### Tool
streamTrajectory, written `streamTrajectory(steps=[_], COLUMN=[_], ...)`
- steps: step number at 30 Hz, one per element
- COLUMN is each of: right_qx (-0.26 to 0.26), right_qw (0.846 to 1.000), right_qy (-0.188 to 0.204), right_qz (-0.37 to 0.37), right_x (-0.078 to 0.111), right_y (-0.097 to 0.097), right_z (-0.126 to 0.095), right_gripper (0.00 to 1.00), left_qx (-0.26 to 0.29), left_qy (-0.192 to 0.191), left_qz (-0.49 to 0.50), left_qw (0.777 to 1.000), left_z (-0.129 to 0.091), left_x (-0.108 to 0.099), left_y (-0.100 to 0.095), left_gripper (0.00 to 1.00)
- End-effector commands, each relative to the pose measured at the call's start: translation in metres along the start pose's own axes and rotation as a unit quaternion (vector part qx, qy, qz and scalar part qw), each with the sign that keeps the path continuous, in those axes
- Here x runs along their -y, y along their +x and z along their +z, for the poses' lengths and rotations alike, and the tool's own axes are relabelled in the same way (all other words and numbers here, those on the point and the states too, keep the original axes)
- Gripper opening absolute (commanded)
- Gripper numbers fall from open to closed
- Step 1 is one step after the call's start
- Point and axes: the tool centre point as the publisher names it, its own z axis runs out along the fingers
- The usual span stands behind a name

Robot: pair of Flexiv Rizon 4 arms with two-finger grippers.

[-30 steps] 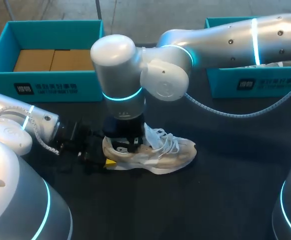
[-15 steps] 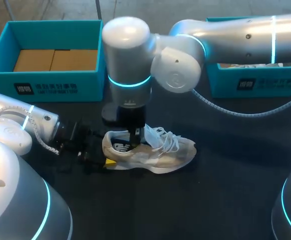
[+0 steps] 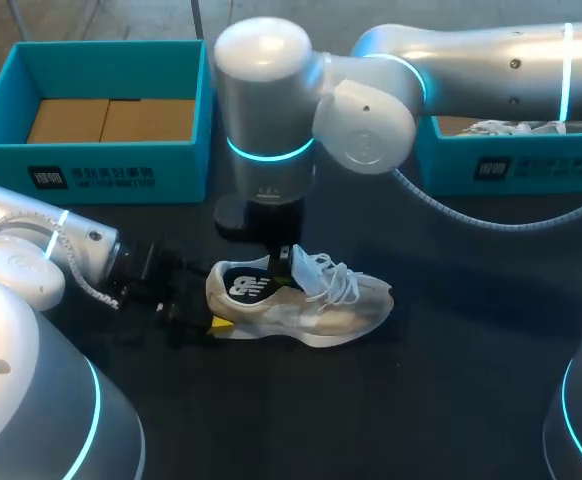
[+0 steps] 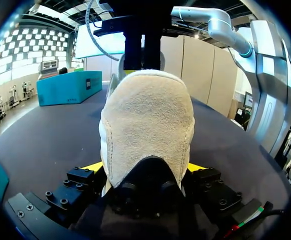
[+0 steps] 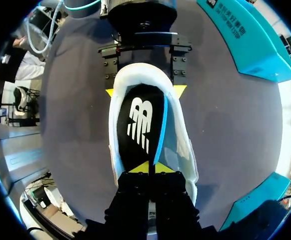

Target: Take the shoe out of the shoebox, open the shoe tongue, remove and reinsert the insole, then place the shoe into the shoebox

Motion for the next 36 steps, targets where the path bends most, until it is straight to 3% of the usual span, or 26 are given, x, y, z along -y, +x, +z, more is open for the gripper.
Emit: streamTrajectory(steps=[1, 7, 19, 36], right_qx=[0.005, 0.012, 0.009, -0.043], right_qw=[1.000, 1.000, 0.999, 0.989], right_qy=[-0.024, -0.018, -0.049, -0.102], right_qz=[0.002, -0.005, -0.019, -0.094], right_x=[0.015, 0.016, 0.008, -0.036], right_y=[-0.001, -0.005, -0.009, -0.005], right_z=[-0.013, -0.023, -0.039, -0.029], right_gripper=[0.00, 0.00, 0.00, 0.00], left_qx=[0.000, 0.000, 0.000, 0.000], left_qy=[-0.001, -0.001, -0.001, -0.001], left_qz=[0.000, 0.000, 0.000, 0.000], left_qw=[1.000, 1.000, 1.000, 1.000], left_z=[0.001, 0.001, 0.001, 0.001], left_x=[-0.001, -0.001, -0.001, -0.001], left_y=[0.000, 0.000, 0.000, 0.000], left_gripper=[0.00, 0.00, 0.00, 0.00])
